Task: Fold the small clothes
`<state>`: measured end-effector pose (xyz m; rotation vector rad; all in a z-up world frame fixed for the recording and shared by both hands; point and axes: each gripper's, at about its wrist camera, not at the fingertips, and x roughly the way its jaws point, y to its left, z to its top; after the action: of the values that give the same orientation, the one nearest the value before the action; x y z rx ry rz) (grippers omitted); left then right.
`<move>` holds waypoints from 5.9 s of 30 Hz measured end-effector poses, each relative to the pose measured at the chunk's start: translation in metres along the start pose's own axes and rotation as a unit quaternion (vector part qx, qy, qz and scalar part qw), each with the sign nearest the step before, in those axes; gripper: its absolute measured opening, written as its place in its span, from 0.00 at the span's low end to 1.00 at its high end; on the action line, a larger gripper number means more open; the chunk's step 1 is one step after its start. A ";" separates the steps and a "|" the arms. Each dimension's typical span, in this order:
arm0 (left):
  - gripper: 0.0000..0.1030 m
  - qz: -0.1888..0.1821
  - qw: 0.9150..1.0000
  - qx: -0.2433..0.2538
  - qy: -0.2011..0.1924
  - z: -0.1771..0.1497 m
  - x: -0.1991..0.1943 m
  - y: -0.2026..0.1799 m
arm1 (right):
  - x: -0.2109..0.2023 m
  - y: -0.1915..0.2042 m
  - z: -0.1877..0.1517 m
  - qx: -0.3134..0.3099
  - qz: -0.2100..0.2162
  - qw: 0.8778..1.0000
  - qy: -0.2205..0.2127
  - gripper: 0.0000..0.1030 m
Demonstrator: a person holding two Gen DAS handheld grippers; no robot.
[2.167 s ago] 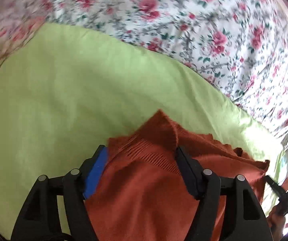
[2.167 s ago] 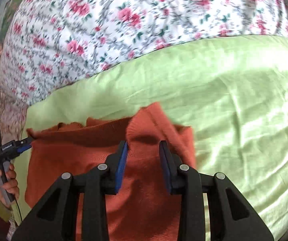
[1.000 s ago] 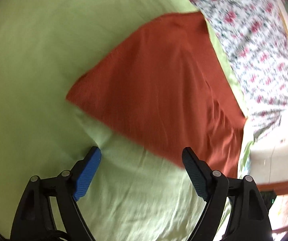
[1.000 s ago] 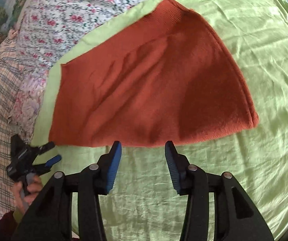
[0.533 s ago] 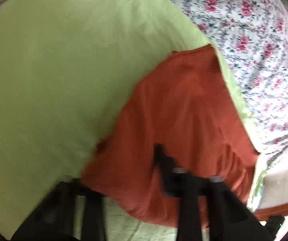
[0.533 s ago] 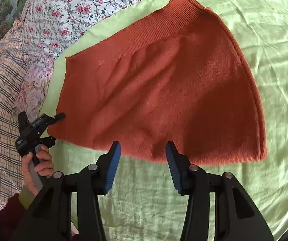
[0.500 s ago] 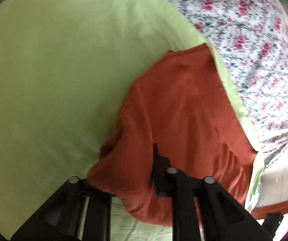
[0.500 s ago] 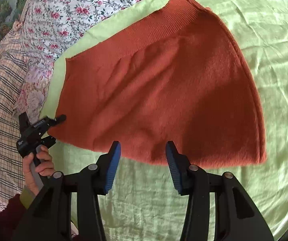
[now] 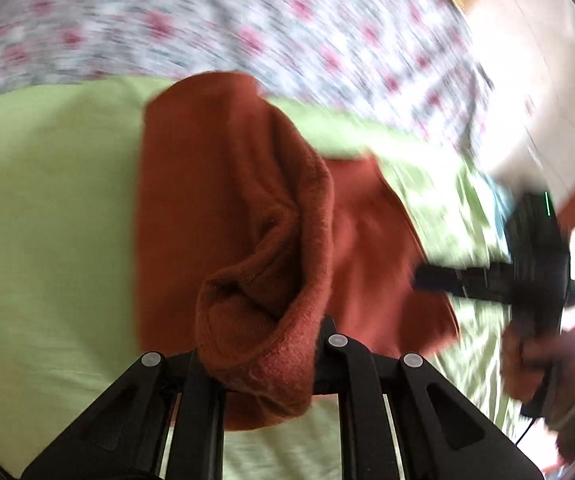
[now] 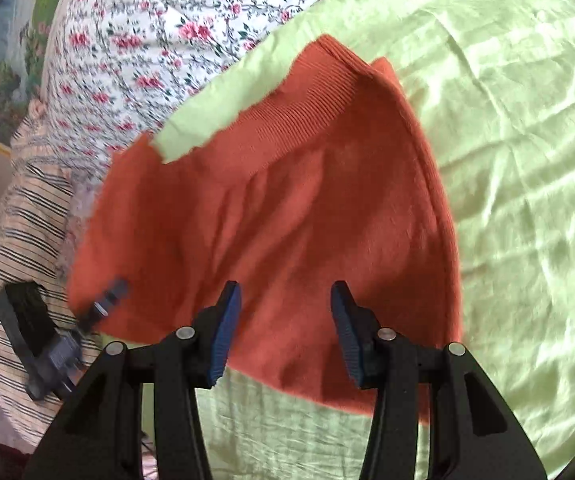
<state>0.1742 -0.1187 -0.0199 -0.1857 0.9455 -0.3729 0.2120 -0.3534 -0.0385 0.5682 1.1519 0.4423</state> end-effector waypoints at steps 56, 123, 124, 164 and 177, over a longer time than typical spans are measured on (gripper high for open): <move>0.76 -0.058 0.993 -0.020 0.096 0.029 0.055 -0.011 | 0.001 -0.048 0.060 -0.065 -0.065 0.996 -0.024 0.71; 0.58 0.116 0.959 -0.255 0.039 -0.073 -0.107 0.255 | 0.186 0.160 -0.028 -0.146 0.009 0.986 0.079 0.11; 0.58 0.117 0.959 -0.254 0.040 -0.073 -0.107 0.254 | 0.181 0.164 -0.028 -0.155 0.010 0.985 0.070 0.11; 0.47 0.085 0.963 -0.229 0.117 -0.161 -0.107 0.185 | 0.109 0.121 -0.095 -0.189 -0.051 0.976 0.098 0.04; 0.47 0.090 0.970 -0.214 0.075 -0.142 -0.142 0.186 | 0.105 0.116 -0.088 -0.164 -0.071 0.981 0.082 0.06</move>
<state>0.0260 0.1090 -0.0534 -0.4671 1.1764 -0.0095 0.1620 -0.1836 -0.0675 0.1638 1.2354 0.5500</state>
